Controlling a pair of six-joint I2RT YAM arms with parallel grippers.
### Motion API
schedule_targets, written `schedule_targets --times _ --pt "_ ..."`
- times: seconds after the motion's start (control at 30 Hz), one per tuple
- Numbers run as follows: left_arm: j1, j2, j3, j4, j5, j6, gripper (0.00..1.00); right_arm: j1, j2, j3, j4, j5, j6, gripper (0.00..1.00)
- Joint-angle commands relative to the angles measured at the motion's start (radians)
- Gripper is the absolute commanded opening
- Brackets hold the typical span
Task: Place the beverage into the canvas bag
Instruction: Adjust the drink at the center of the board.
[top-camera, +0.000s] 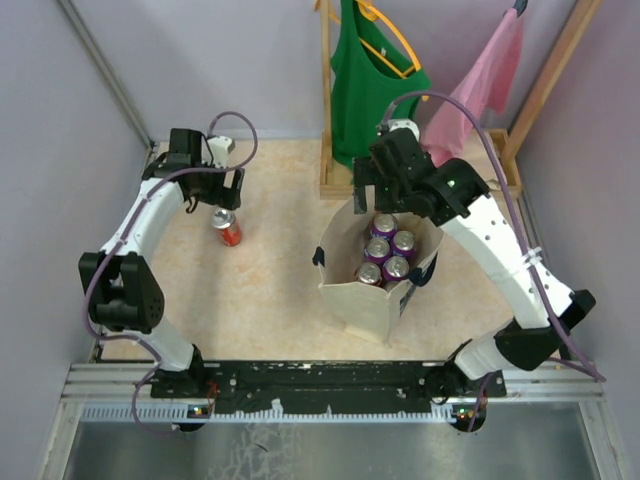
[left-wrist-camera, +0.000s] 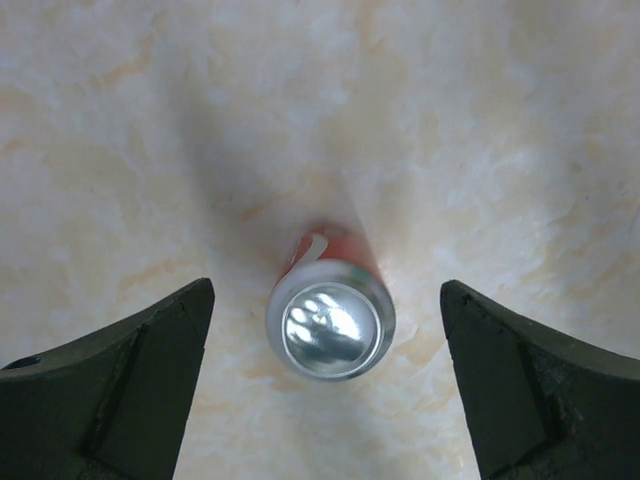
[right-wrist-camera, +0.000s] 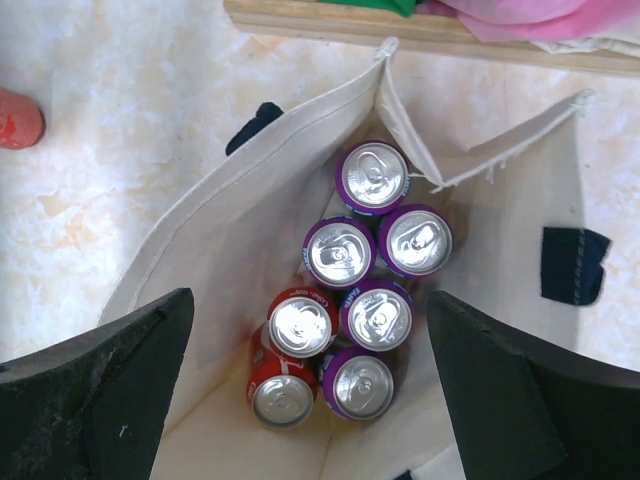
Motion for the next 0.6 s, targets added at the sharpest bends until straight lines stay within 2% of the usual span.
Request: schedule_targets --times 0.0,0.4,0.57 --pt "-0.006 0.023 -0.005 -0.145 -0.131 0.075 1.0 -0.012 0.034 0.031 0.066 -0.042 -0.044 0.99" --pt "-0.014 0.104 -0.012 -0.239 -0.091 0.083 0.99 -0.037 0.031 -0.008 0.092 -0.075 -0.056 0.99" --pt "-0.021 0.131 -0.015 -0.239 -0.073 0.086 0.9 -0.037 0.019 -0.039 0.112 -0.077 -0.04 0.99"
